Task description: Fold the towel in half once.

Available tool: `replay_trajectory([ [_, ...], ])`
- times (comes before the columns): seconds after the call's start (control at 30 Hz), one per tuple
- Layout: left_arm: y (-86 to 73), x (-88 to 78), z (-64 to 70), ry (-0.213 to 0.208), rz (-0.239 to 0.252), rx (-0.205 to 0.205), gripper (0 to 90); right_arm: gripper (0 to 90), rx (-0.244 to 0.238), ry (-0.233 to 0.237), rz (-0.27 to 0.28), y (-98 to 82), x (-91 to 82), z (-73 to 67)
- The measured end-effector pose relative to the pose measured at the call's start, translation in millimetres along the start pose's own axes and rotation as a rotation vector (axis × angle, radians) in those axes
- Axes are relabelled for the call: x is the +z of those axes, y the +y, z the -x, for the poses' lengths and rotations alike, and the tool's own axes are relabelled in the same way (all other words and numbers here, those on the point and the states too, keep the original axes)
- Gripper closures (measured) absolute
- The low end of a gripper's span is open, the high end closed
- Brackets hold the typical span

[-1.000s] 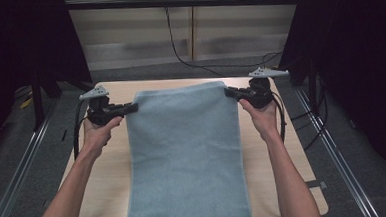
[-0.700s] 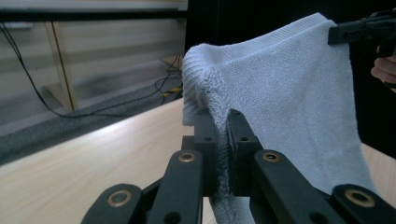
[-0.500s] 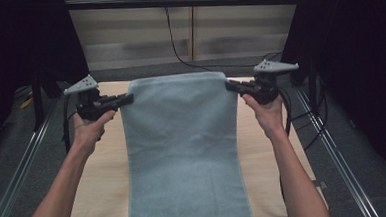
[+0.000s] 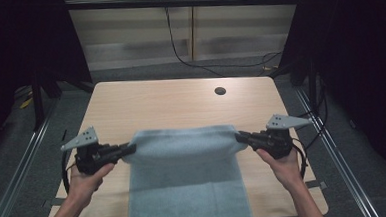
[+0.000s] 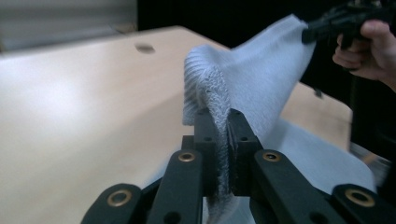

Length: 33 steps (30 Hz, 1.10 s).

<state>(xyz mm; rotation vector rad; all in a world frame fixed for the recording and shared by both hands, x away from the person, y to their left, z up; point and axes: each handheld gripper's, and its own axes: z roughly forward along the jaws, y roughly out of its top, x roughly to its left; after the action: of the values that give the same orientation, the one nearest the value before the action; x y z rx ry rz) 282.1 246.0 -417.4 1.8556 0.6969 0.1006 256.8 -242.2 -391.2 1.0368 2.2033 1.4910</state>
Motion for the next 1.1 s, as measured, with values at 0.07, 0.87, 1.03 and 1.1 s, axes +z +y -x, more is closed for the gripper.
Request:
replay_trajectory([
  [0.07,-19.8,-0.2,2.9,-0.027,-0.025,-0.047,84.9,86.2,-0.003,0.003,-0.029,-15.7,-1.2,-9.0],
  [0.87,-79.7,38.0,-9.5,0.012,-0.275,-0.073,84.8,86.8,0.077,0.012,-0.341,-96.0,52.8,-16.6],
  [1.03,-71.1,51.0,-29.7,0.063,-0.240,-0.070,84.9,86.9,0.062,-0.034,-0.339,-87.6,66.0,-6.8],
  [1.1,-66.0,54.6,-37.5,0.081,-0.245,-0.062,84.9,86.9,0.083,-0.043,-0.342,-84.0,71.6,-2.1],
])
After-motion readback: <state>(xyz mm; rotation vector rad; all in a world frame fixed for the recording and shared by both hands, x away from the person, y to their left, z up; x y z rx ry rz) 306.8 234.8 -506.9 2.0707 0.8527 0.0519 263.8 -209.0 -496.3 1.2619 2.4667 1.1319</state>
